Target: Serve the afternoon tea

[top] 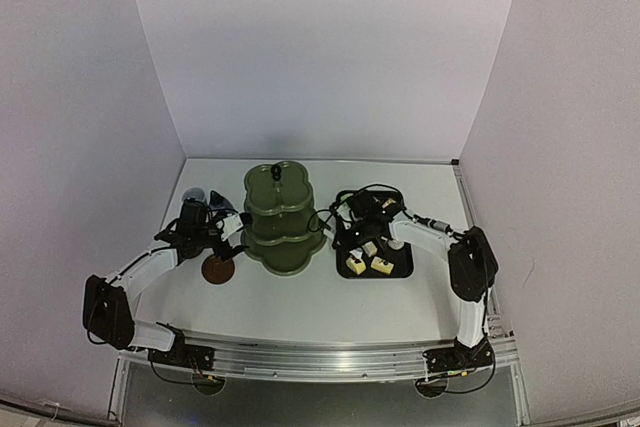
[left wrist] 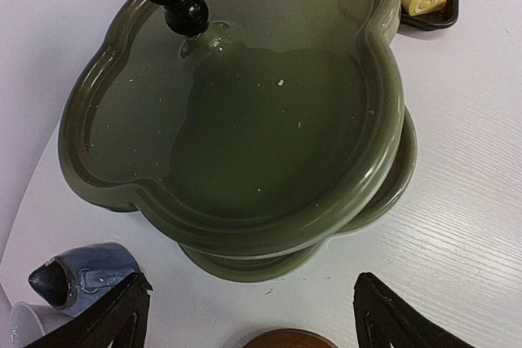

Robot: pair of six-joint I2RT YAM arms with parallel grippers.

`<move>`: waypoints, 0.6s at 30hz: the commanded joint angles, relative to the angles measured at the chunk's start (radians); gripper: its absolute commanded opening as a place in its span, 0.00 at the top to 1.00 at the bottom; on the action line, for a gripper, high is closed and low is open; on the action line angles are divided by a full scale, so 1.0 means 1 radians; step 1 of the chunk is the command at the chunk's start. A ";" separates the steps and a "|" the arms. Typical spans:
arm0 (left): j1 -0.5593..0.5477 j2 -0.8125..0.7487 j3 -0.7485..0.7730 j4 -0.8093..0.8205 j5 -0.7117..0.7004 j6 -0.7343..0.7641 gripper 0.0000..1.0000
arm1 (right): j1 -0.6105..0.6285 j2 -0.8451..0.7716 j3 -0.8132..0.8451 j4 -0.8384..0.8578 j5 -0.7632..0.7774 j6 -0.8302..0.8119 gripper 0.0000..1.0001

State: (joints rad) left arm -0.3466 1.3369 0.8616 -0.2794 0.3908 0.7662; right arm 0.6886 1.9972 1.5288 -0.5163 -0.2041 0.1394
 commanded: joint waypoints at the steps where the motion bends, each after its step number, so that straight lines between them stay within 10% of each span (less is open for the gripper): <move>1: -0.008 0.011 0.015 0.041 0.017 0.022 0.14 | 0.031 0.016 0.022 0.044 0.048 -0.003 0.96; 18: -0.008 -0.002 0.012 0.037 0.005 0.037 0.13 | 0.043 0.000 0.030 0.038 0.079 0.023 0.69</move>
State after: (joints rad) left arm -0.3492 1.3434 0.8616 -0.2772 0.3901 0.7866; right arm 0.7273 2.0232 1.5288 -0.5159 -0.1290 0.1529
